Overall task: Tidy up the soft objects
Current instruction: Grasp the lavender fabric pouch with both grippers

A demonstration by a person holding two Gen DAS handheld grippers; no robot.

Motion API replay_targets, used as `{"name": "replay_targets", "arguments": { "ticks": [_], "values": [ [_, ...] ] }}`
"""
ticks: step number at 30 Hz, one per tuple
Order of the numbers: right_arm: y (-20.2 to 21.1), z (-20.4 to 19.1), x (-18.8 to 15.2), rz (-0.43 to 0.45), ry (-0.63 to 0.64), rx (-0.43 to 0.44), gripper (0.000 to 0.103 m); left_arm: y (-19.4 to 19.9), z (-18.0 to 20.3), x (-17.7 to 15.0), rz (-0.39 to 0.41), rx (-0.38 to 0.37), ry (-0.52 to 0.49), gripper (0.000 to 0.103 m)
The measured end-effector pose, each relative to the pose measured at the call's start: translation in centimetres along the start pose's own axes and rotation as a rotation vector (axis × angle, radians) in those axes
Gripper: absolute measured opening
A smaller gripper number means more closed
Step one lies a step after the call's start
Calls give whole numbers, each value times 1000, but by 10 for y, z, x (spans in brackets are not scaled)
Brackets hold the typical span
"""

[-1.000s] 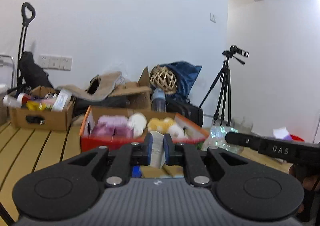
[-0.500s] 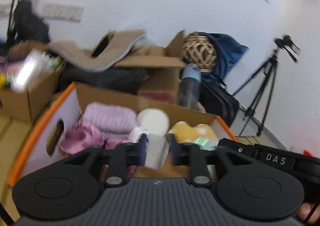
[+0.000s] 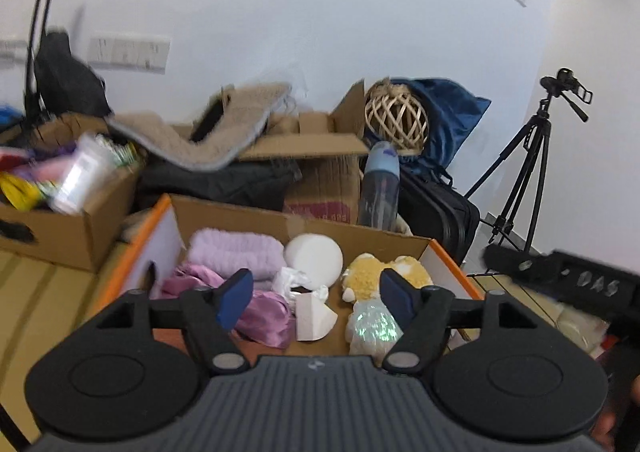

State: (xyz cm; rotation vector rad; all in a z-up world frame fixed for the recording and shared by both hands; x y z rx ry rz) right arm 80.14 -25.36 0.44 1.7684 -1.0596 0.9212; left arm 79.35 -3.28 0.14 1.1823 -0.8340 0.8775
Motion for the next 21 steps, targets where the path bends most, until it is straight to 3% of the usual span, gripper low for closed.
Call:
{"name": "replay_targets", "arguments": {
  "ticks": [4, 9, 13, 17, 21],
  "values": [
    [54, -14, -12, 64, 103, -4, 52, 68, -9, -21, 103, 48, -49, 83],
    [119, -23, -71, 60, 147, 56, 53, 160, -37, -96, 178, 44, -16, 86],
    [167, -33, -137, 21, 214, 118, 54, 192, -50, -152, 84, 66, -21, 85],
    [208, -55, -168, 26, 351, 136, 56, 234, -43, -162, 218, 84, -115, 87],
    [249, -53, -175, 74, 327, 95, 65, 252, -46, -181, 175, 101, -91, 88]
  ]
}}
Point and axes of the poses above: each gripper's, at about its wrist camera, not at the fingertips, and y roughly against the way its jaws point, z to its right, x to its top, the point moved 6 cm from there along -y, roughly the way its jaws point, and after that the axes turned 5 degrees about x, right-handed, at the moved point
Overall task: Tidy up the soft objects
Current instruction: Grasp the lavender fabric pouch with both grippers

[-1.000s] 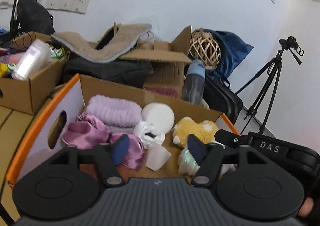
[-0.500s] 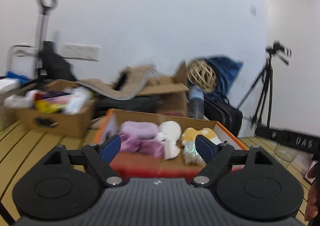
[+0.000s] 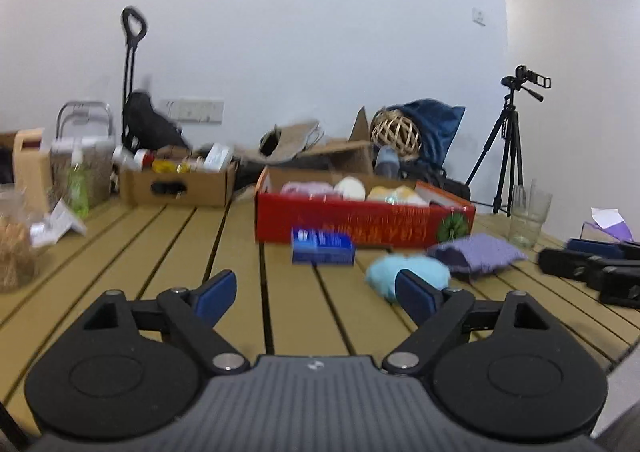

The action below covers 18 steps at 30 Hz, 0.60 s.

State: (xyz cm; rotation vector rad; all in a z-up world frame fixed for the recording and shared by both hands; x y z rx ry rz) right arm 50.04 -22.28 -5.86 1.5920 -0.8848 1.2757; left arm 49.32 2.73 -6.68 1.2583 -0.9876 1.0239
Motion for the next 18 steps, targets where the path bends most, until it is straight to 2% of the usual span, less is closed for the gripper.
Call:
{"name": "replay_targets", "arguments": {
  "ticks": [5, 9, 12, 13, 15, 17, 18],
  "values": [
    [37, 18, -20, -33, -138, -51, 68, 17, 6, -12, -53, -2, 13, 88],
    [46, 48, -18, -52, -240, -83, 70, 10, 37, 3, -127, -92, 57, 87],
    [29, 82, -4, -68, -276, -145, 70, -11, 75, 29, -152, -187, 83, 84],
    [18, 95, 1, -72, -280, -164, 70, -24, 90, 40, -163, -218, 85, 80],
    [-9, 122, 13, -84, -308, -184, 71, -58, 120, 57, -201, -260, 80, 79],
    [-44, 145, 21, -101, -332, -178, 69, -99, 145, 61, -230, -260, 39, 71],
    [-63, 155, 22, -114, -339, -185, 67, -121, 156, 58, -265, -228, 17, 61]
  ]
}}
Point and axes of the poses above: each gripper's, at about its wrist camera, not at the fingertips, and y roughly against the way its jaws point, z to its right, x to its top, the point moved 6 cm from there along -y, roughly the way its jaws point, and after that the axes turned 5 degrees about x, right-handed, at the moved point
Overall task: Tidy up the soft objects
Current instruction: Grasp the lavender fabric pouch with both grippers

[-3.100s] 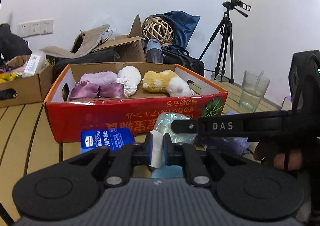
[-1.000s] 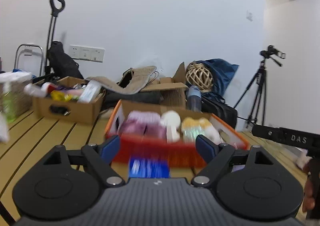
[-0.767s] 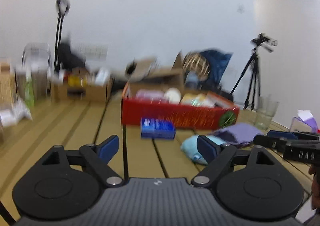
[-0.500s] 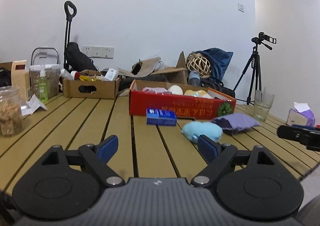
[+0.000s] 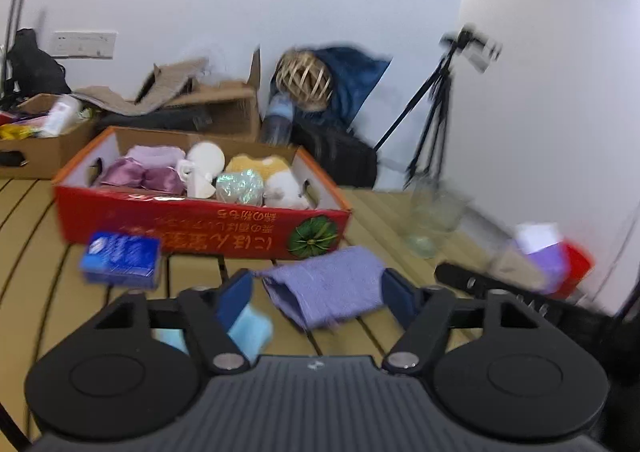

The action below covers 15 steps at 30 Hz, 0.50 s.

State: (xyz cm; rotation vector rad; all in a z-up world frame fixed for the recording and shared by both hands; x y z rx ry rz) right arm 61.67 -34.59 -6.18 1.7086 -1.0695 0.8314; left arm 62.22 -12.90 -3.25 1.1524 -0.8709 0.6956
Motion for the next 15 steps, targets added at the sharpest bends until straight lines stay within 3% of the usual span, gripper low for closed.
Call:
{"name": "replay_targets", "arguments": {
  "ticks": [1, 2, 5, 6, 7, 9, 11, 15],
  "values": [
    [-22, 6, 3, -33, -6, -3, 63, -20, 0, 1, -46, 32, -3, 50],
    [-40, 9, 5, -61, -15, 4, 59, -42, 0, 0, -95, 48, 2, 48],
    [-82, 17, -3, -139, -47, 59, 57, -76, -8, -10, -166, 19, 82, 46],
    [-90, 18, -9, -156, -55, 71, 51, -82, -11, -13, -173, 17, 96, 46],
    [-95, 18, -14, -183, -52, 82, 46, -87, -12, -17, -181, 20, 97, 47],
    [-97, 13, -23, -231, -32, 105, 20, -91, -10, -19, -180, 23, 62, 48],
    [-93, 7, -28, -245, 8, 93, 12, -91, -8, -18, -180, -14, 77, 54],
    [-83, 3, -32, -250, 61, 29, 10, -94, -3, -18, -171, -50, 74, 57]
  ]
}}
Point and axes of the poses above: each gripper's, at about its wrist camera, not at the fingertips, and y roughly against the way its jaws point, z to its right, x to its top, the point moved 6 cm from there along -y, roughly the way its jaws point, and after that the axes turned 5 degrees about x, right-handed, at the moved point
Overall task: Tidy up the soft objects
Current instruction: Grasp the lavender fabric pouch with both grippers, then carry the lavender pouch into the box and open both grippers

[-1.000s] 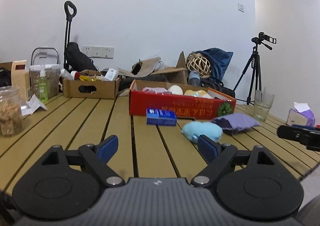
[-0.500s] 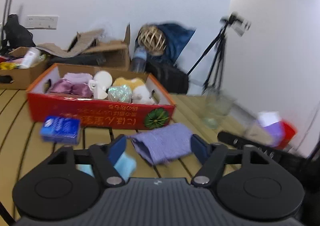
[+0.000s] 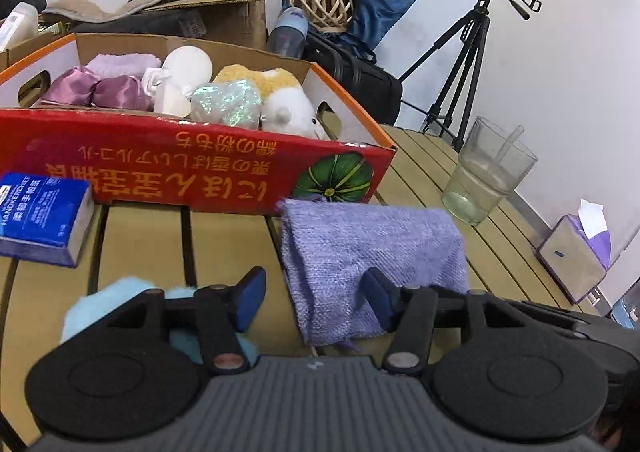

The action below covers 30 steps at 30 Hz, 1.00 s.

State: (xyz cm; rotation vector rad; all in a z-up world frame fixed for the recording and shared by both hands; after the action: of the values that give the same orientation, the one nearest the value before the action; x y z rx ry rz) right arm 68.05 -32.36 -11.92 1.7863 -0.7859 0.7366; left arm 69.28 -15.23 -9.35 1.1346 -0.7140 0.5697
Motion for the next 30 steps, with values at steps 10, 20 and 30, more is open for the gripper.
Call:
{"name": "replay_targets", "arguments": {
  "ticks": [10, 20, 30],
  "values": [
    [14, 3, -1, 43, -16, 17, 9, 17, 12, 4, 81, -88, -33, 7],
    [68, -59, 65, 260, 19, 163, 9, 94, -6, 76, 304, -100, -27, 7],
    [-50, -68, 115, 51, 11, 28, 33, -22, -65, 124, 69, 50, 18, 12]
  ]
}}
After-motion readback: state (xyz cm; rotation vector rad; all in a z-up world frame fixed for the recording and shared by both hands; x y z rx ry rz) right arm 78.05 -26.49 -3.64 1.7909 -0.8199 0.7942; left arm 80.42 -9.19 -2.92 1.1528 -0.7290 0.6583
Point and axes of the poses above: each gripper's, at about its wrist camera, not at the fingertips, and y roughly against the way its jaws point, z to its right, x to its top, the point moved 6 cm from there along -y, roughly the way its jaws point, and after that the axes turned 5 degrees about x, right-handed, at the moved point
